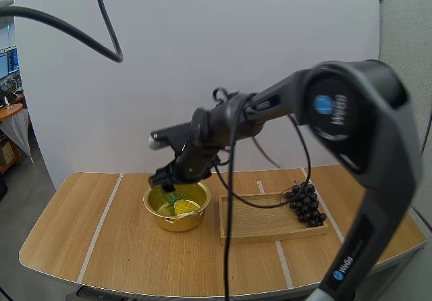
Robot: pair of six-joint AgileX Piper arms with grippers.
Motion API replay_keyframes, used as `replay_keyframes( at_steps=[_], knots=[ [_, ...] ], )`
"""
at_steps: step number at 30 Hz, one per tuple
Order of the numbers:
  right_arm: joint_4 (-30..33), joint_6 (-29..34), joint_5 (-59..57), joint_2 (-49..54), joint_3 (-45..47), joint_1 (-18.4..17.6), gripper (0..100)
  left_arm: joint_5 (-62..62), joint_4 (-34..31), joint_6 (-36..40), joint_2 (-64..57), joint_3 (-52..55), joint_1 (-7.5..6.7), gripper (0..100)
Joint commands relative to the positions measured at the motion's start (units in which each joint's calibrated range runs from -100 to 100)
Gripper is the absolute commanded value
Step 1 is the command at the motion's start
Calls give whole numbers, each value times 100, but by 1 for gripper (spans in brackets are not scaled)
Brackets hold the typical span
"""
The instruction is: Open the pot, put the pineapple inside, and close it
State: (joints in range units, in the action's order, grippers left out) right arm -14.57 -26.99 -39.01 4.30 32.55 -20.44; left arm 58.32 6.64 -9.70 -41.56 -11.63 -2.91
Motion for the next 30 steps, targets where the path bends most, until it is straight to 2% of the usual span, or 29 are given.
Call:
replay_keyframes(
  at_steps=[1, 16, 22, 26, 30],
  knots=[
    [-22, 17, -1112, 1288, -29, -7, 100, -195, -26, 38, -24, -50, -20, 0],
    [0, 180, -3363, 4448, 50, -7, 100, -195, -26, 38, -24, -50, -20, 0],
    [252, 243, -3842, 5520, 606, -7, 100, -195, -26, 38, -24, -50, -20, 0],
    [674, 623, -4346, 6057, 1058, -7, 100, -195, -26, 38, -24, -50, -20, 0],
    [890, 654, -4424, 6556, 1591, 0, 100, -195, -26, 38, -24, -50, -20, 0]
  ],
)
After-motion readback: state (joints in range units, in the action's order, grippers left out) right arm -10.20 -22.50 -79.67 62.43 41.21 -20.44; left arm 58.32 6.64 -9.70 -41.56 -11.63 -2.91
